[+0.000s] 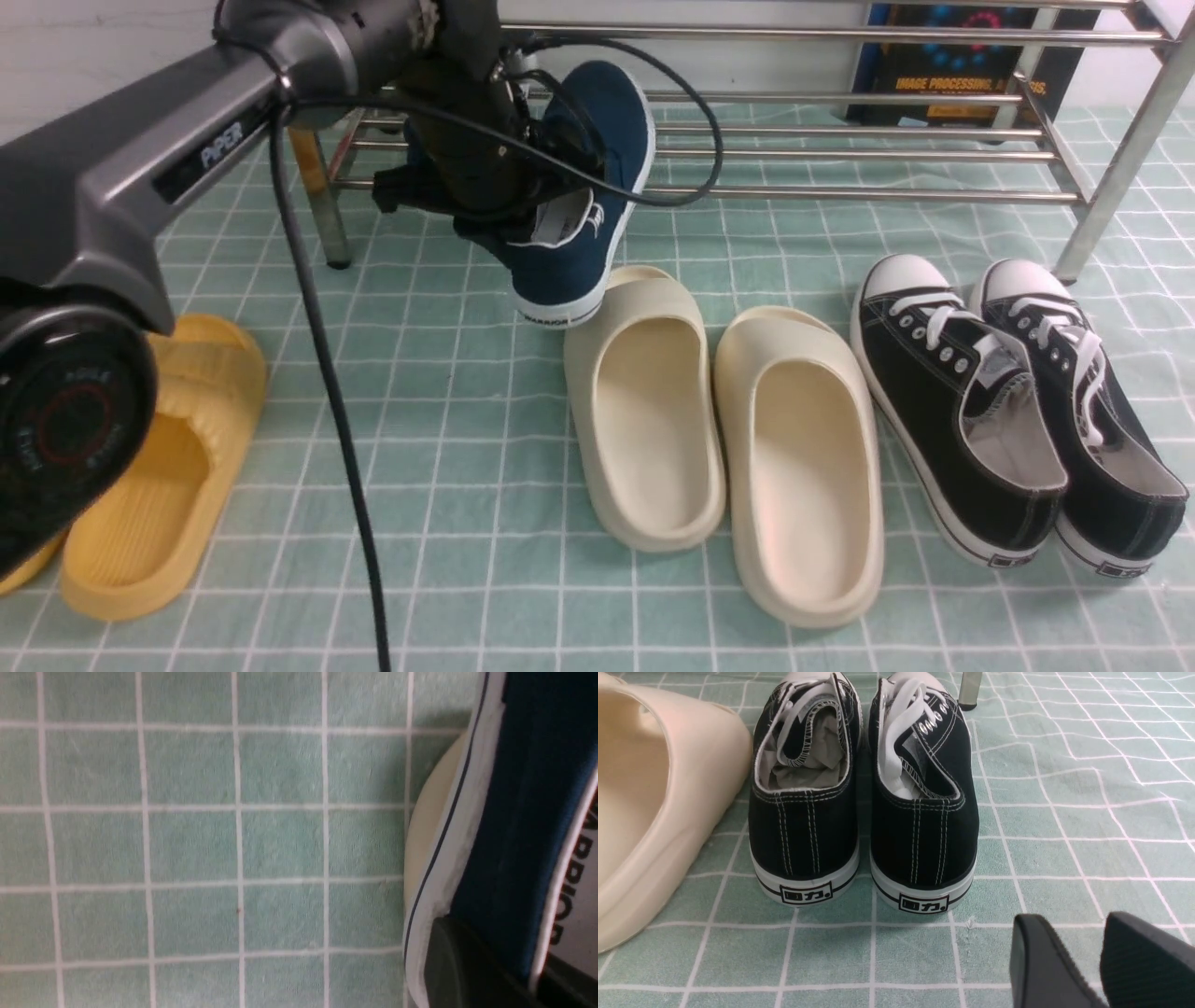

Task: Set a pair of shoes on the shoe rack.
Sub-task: Use the left arm to put a shoe into the shoe rack

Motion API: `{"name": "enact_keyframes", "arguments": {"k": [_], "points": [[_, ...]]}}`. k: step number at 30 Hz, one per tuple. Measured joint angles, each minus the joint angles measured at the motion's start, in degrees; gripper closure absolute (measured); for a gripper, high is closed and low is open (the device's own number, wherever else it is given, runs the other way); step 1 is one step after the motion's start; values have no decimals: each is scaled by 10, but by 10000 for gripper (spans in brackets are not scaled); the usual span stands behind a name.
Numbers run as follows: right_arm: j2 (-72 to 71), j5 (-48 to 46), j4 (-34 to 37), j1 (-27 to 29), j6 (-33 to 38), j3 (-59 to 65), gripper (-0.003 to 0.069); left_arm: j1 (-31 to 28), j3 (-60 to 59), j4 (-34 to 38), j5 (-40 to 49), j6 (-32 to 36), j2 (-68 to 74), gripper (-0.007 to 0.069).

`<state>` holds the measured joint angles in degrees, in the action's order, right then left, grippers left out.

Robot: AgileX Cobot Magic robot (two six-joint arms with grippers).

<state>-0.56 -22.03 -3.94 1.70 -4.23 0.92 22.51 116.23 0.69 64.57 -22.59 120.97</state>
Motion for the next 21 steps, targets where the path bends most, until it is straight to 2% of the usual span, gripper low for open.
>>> {"name": "enact_keyframes", "arguments": {"k": [7, 21], "points": [[0, 0, 0, 0, 0, 0, 419, 0, 53, -23, -19, -25, 46, 627], [0, 0, 0, 0, 0, 0, 419, 0, 57, -68, -149, -59, 68, 627]]}}
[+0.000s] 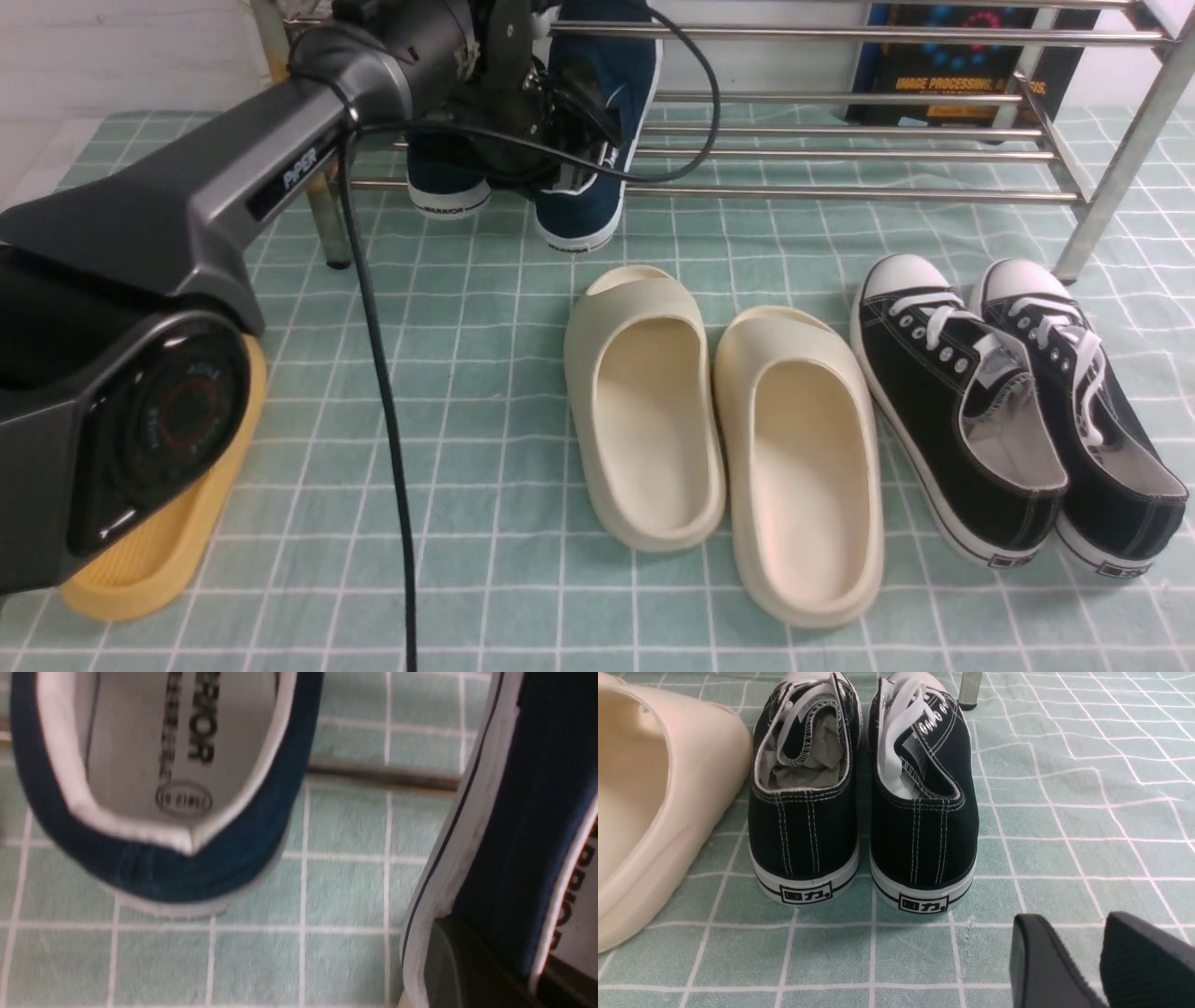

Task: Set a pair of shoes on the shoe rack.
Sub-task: Use the left arm to put a shoe into the shoe rack

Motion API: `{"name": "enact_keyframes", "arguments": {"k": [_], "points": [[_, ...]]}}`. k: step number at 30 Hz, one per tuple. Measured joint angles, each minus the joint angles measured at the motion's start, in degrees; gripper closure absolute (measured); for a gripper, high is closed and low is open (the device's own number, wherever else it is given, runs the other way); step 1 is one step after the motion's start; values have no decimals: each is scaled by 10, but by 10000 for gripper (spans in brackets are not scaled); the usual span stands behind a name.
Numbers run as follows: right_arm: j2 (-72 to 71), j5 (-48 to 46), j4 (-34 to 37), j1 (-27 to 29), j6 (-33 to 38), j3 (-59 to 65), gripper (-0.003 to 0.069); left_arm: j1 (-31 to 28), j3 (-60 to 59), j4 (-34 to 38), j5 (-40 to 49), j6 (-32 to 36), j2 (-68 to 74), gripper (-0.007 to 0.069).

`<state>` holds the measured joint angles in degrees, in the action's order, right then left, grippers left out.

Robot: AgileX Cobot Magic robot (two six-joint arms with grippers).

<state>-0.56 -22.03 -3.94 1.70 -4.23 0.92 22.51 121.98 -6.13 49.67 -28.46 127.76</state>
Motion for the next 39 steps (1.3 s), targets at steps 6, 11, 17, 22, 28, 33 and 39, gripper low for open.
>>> {"name": "enact_keyframes", "arguments": {"k": [6, 11, 17, 22, 28, 33, 39], "points": [[0, 0, 0, 0, 0, 0, 419, -1, 0, -19, -16, -1, 2, 624], [0, 0, 0, 0, 0, 0, 419, -17, 0, -9, -31, -12, 3, 617], [0, 0, 0, 0, 0, 0, 419, -38, 0, 16, -35, -11, 3, 609], [0, 0, 0, 0, 0, 0, 419, -40, 0, 43, -40, 10, 11, 600], [0, 0, 0, 0, 0, 0, 419, -39, 0, 85, -43, 32, 16, 586], [0, 0, 0, 0, 0, 0, 419, -39, 0, 91, -44, 33, 16, 568], [0, 0, 0, 0, 0, 0, 419, -39, 2, 92, -62, 29, 16, 540]]}}
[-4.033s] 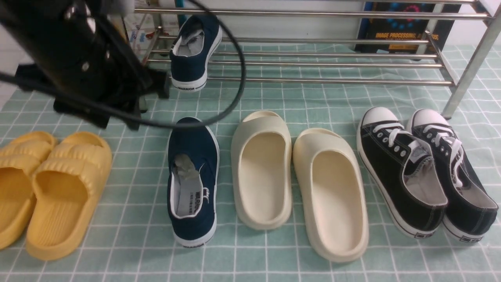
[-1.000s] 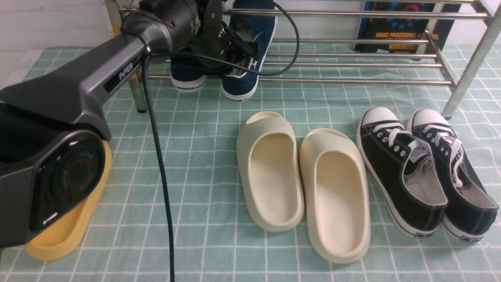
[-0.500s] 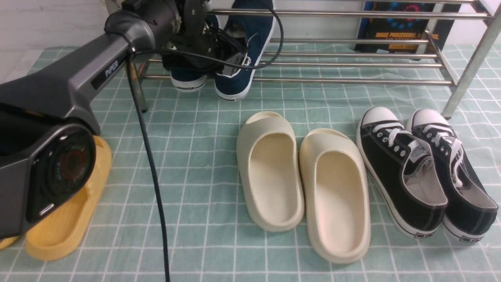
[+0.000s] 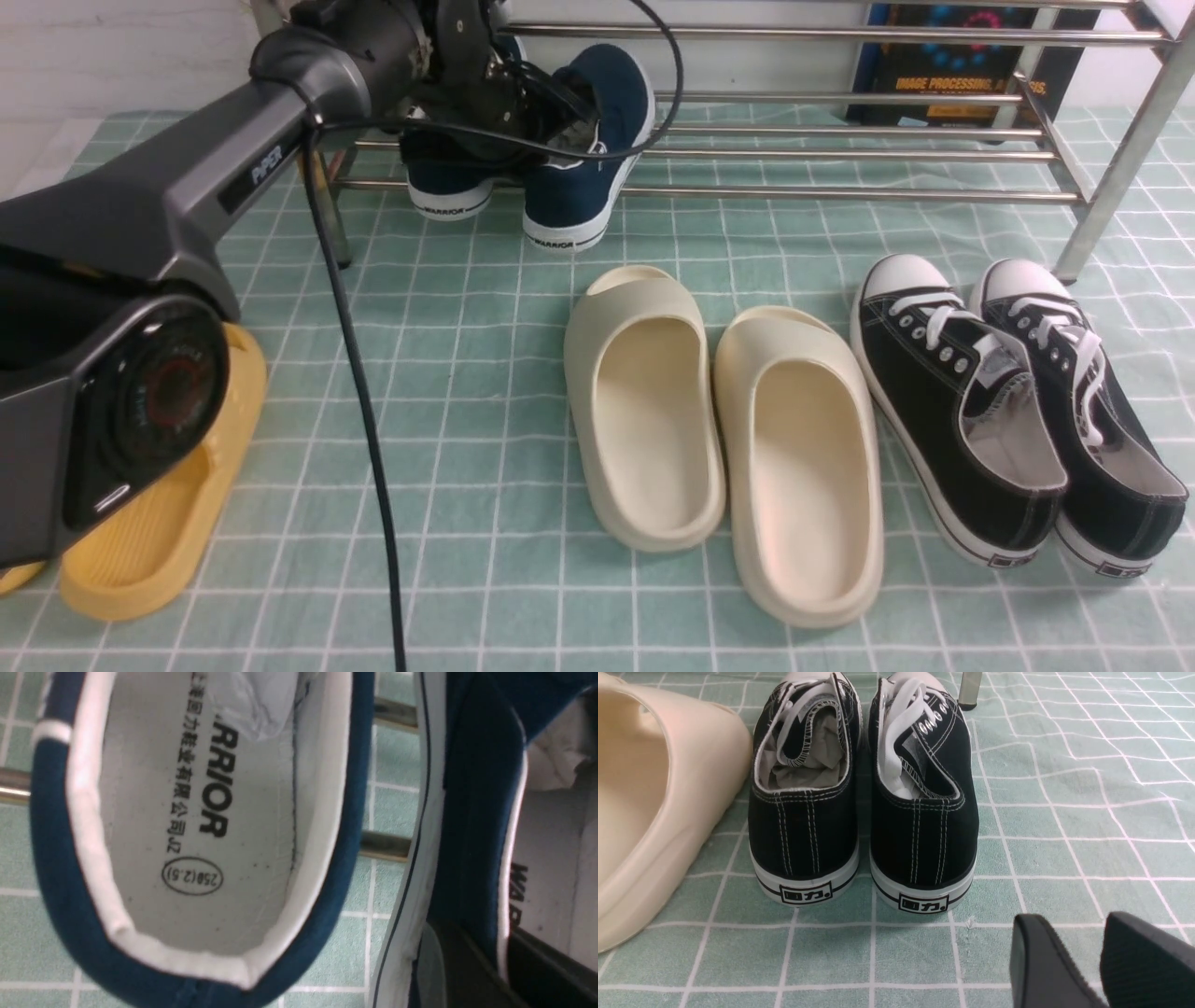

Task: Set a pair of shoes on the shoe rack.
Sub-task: Use the left arm to put a shoe into the shoe rack

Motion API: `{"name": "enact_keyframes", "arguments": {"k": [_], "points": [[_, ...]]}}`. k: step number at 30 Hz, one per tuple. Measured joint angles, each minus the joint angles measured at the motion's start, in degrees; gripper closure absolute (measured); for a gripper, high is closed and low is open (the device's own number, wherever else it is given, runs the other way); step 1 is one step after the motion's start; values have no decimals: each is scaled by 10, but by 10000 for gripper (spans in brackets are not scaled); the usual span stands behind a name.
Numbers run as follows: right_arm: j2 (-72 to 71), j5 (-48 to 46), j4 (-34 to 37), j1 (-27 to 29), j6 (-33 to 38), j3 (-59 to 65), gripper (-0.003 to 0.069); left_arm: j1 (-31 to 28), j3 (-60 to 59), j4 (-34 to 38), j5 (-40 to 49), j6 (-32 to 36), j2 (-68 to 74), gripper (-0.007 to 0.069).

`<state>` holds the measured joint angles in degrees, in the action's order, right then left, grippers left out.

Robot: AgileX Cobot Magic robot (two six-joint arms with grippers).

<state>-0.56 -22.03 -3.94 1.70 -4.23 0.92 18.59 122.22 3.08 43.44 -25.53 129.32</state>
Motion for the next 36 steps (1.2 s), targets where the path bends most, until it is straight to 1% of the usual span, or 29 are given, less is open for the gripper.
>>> {"name": "enact_keyframes", "arguments": {"k": [8, 14, 15, 16, 18, 23, 26, 28, 31, 32, 33, 34, 35, 36], "points": [[0, 0, 0, 0, 0, 0, 419, 0, 0, -7, -28, -34, -1, 492], [0, 0, 0, 0, 0, 0, 419, 0, 0, -9, -45, -42, -1, 420], [0, 0, 0, 0, 0, 0, 419, 0, 0, -9, -45, -42, -1, 394], [0, 0, 0, 0, 0, 0, 419, 0, 0, -9, -42, -42, -1, 368], [0, 0, 0, 0, 0, 0, 419, 0, 2, -9, -31, -42, -1, 341], [0, 0, 0, 0, 0, 0, 419, 0, 2, -9, 15, -32, -14, 323], [0, 0, 0, 0, 0, 0, 419, 0, 2, -10, 43, 2, -45, 348], [0, 0, 0, 0, 0, 0, 419, 0, 3, -11, 58, 30, -74, 401], [0, 0, 0, 0, 0, 0, 419, 2, 7, -6, 95, 67, -111, 504], [0, 0, 0, 0, 0, 0, 419, 2, 7, -5, 98, 70, -115, 511], [0, 0, 0, 0, 0, 0, 419, 6, 7, -4, 128, 90, -126, 571], [0, 0, 0, 0, 0, 0, 419, 10, 7, -2, 155, 108, -128, 613], [0, 0, 0, 0, 0, 0, 419, 15, 3, 1, 175, 122, -128, 638], [0, 0, 0, 0, 0, 0, 419, 18, -1, 2, 187, 130, -127, 638]]}}
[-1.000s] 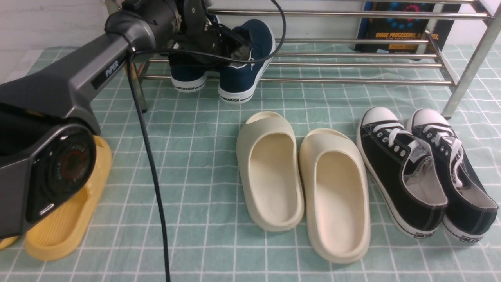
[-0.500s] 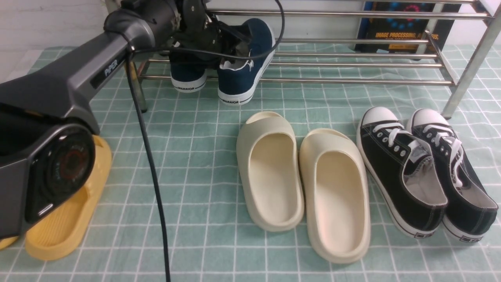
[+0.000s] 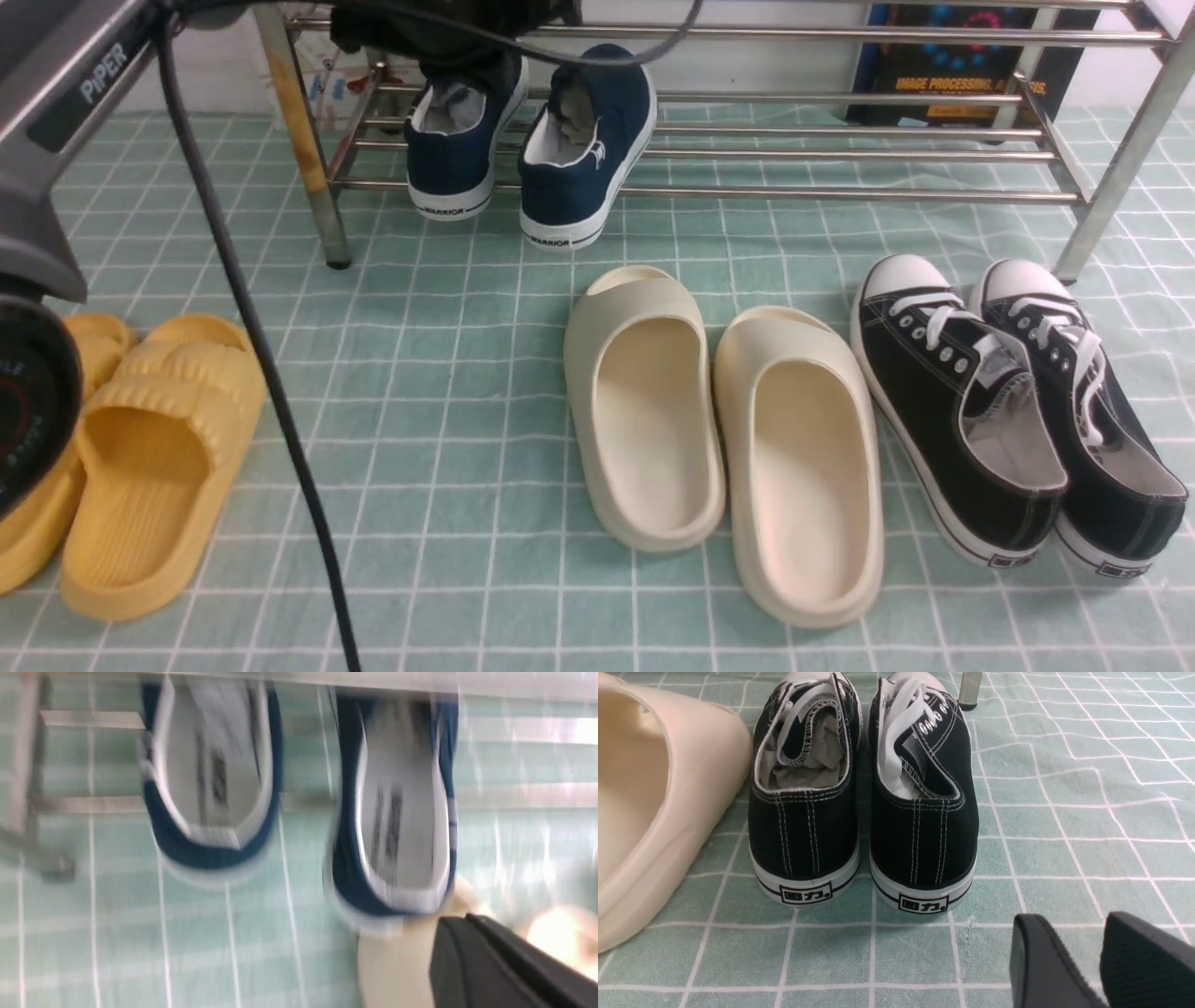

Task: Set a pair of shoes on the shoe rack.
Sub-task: Use the left arm to put a shoe into the shoe rack

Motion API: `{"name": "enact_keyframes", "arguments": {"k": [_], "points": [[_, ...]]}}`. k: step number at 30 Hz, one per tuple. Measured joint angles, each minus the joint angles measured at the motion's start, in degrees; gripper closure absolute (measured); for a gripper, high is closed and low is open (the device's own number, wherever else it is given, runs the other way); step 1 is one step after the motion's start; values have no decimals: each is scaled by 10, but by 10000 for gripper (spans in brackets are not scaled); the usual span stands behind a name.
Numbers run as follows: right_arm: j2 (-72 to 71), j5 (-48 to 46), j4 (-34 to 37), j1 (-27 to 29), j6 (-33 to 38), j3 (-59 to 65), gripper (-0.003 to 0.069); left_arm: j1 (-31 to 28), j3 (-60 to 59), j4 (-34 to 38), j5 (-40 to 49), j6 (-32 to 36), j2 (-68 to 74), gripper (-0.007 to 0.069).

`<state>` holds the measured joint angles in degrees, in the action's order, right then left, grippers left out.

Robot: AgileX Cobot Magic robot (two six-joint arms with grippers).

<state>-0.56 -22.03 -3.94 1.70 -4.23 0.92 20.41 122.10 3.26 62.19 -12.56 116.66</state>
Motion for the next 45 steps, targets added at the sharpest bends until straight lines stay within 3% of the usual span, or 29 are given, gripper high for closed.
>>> {"name": "enact_keyframes", "arguments": {"k": [7, 11, 18, 26, 31, 38, 45], "points": [[0, 0, 0, 0, 0, 0, 419, 32, -40, 6, -5, 13, 73, 638], [0, 0, 0, 0, 0, 0, 419, 52, -44, 9, -86, 8, 119, 638], [0, 0, 0, 0, 0, 0, 419, 61, -42, 0, -194, -30, 122, 638], [0, 0, 0, 0, 0, 0, 419, 61, -42, -39, -240, -103, 122, 638], [0, 0, 0, 0, 0, 0, 419, 61, -39, -39, -266, -114, 122, 638], [0, 0, 0, 0, 0, 0, 419, 61, 23, -49, -189, -99, 121, 638], [0, 0, 0, 0, 0, 0, 419, 61, 82, -56, 7, -20, 91, 638]]}}
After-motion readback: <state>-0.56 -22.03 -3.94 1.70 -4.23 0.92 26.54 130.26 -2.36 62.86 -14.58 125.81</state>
